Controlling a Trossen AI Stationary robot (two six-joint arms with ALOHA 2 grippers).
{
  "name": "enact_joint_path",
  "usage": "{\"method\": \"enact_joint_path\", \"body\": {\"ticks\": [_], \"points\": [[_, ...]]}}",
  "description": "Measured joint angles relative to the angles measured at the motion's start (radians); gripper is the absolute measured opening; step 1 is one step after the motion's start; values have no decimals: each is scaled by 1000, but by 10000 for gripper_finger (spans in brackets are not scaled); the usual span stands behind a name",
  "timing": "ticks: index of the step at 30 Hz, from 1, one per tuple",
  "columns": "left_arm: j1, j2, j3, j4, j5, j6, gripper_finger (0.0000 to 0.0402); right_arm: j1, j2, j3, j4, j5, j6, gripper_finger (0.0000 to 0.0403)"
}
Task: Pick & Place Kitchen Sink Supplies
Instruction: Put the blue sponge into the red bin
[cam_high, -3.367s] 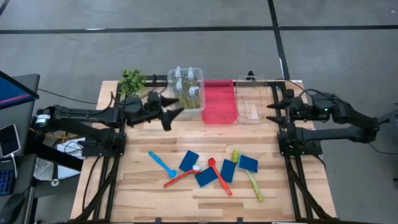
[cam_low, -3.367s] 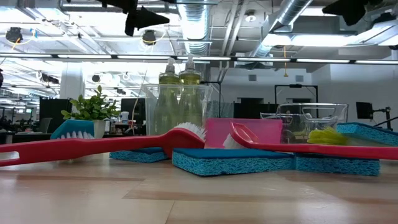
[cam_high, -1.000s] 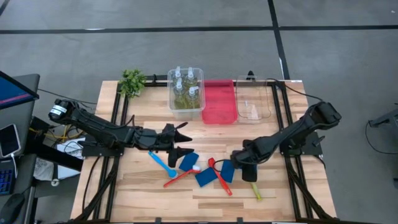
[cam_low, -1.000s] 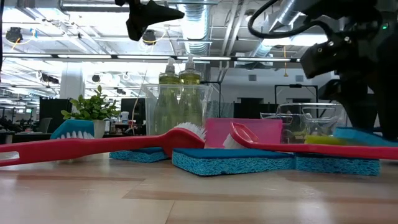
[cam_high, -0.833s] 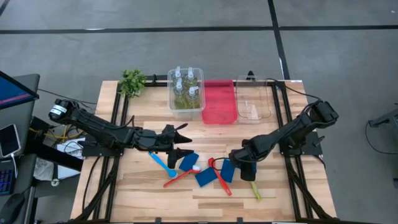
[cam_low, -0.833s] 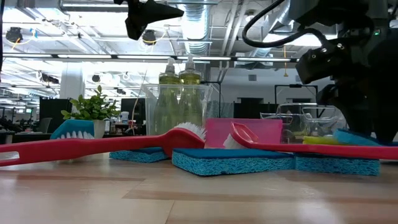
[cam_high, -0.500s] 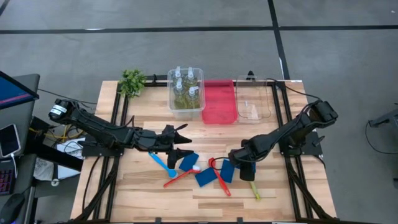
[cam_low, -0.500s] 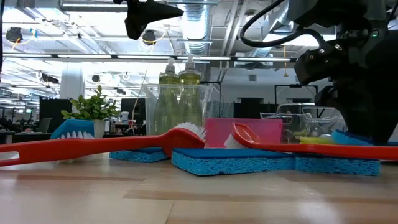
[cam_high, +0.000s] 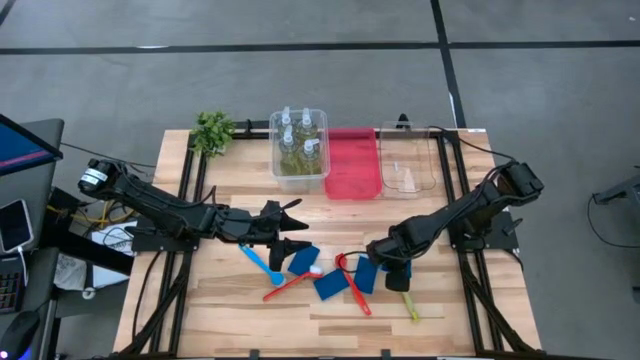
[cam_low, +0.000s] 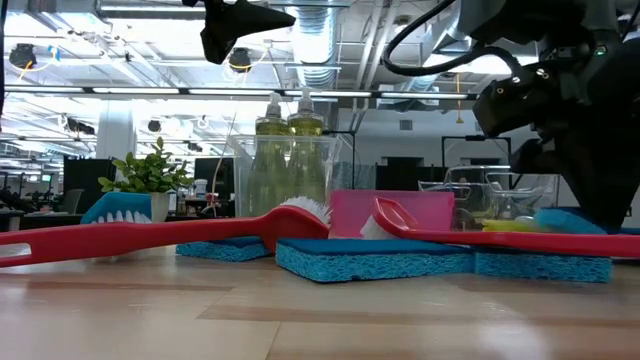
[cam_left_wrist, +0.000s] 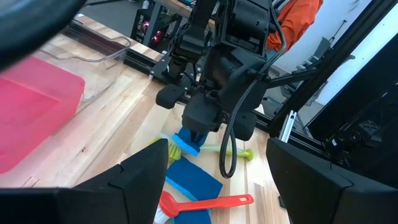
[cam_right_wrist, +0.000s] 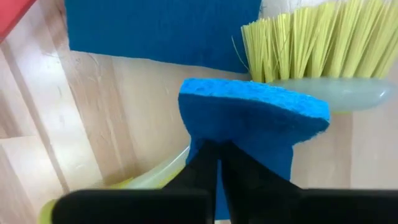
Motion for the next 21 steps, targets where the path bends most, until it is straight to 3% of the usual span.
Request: {"method": "enact_joint_path", "body": {"ticks": [14,21], "points": [[0,0,0,0,0,9,273,3,4,228,-186,-14,-73,0],[0,0,0,0,0,11,273,3,3,292,-200,-12,-83,2]]}}
